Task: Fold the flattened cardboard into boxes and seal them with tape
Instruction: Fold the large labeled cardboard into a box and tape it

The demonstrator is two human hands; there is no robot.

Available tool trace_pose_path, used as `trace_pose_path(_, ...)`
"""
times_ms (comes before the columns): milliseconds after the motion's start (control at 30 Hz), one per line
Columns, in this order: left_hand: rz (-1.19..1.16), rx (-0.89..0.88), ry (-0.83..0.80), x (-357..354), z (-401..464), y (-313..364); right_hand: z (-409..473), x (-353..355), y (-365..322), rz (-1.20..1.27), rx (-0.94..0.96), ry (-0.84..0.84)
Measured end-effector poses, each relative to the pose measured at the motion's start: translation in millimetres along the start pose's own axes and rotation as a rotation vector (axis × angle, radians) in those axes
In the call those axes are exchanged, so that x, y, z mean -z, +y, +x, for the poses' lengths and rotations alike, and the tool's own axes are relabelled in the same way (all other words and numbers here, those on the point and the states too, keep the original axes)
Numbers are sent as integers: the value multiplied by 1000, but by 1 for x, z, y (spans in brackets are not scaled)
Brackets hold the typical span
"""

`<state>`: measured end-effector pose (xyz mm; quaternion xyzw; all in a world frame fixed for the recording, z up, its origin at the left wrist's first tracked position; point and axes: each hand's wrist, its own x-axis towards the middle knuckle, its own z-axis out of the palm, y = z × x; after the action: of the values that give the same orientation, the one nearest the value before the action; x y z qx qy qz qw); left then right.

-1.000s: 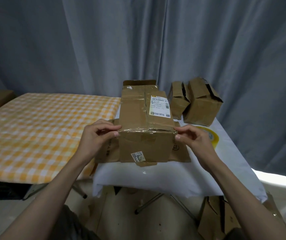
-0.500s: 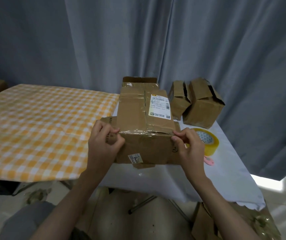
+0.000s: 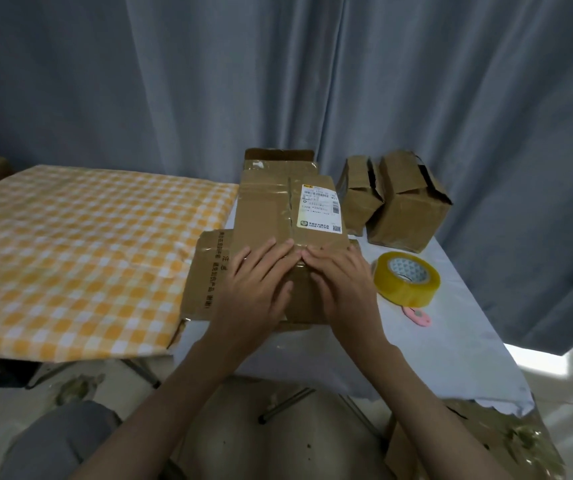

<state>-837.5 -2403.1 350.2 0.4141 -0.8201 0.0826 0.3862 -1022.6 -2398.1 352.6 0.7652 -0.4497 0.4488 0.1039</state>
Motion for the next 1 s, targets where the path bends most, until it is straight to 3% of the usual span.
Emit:
trace_pose_path(167, -97, 24, 35, 3, 25, 3, 19, 2, -1, 26, -78, -21)
trace_pose_path(300, -235, 92, -78, 31, 36, -16, 23, 26, 2, 95, -160, -100)
trace_pose_path(433, -259, 138, -57, 48, 30, -52, 18, 48, 17, 84, -333, 72)
trace_pose_path(567, -343, 58, -115, 37, 9, -72, 12, 45, 15, 225, -411, 50)
trace_pose_path(867, -92, -68, 147, 36, 20, -85, 21, 45, 24, 314, -366, 13)
trace_pose_path(933, -113, -79, 63, 52, 41, -73, 19, 46, 26, 312, -340, 12)
trace_pose_path(1000, -98, -114, -210, 54, 69, -47, 17, 47, 28, 305, -335, 11)
